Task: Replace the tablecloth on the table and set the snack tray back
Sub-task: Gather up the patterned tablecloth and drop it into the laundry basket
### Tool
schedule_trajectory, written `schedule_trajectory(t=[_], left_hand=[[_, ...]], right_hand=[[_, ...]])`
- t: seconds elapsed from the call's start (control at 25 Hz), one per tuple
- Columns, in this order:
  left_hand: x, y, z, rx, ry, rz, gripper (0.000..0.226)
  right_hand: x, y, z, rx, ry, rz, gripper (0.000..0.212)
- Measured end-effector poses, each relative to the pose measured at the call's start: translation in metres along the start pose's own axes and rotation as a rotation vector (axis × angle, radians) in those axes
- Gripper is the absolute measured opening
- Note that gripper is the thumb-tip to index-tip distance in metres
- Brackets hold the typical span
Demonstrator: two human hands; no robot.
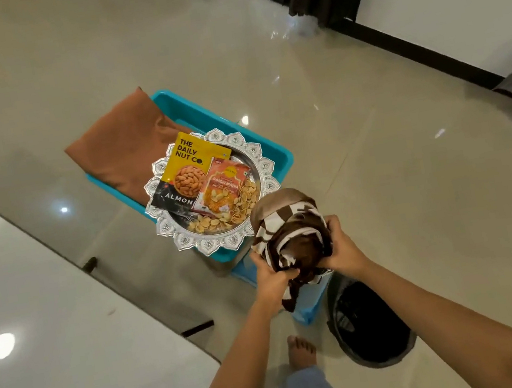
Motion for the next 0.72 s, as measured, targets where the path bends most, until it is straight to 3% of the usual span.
schedule_trajectory(t=[0.16, 0.32, 0.72], left_hand=[[-0.031, 0.007, -0.030, -0.178, -0.089, -0.041, 0.083], [-0.050, 0.015, -0.042, -0.400, -0.166, -0.121, 0.076], [-0.022, 0.017, -0.034, -0.522, -0.190, -0.143, 0.065]], right_hand=[[-0.030, -0.005, 0.049, 0.158, 0.082, -0.088, 0.054], [-0.048, -0.018, 0.085, 0.218, 0.157, -0.058, 0.059], [-0.028, -0.002, 0.101, 0.347, 0.287, 0.050, 0.058]])
Point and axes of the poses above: each hand's wrist, its own x-axis away from the middle knuckle, its own y-axis out of the palm, z = x × y, the point moved 8 cm from there along -x, towards the middle knuckle, and after that the axes turned 15 degrees about -x, right-handed, at the moved point
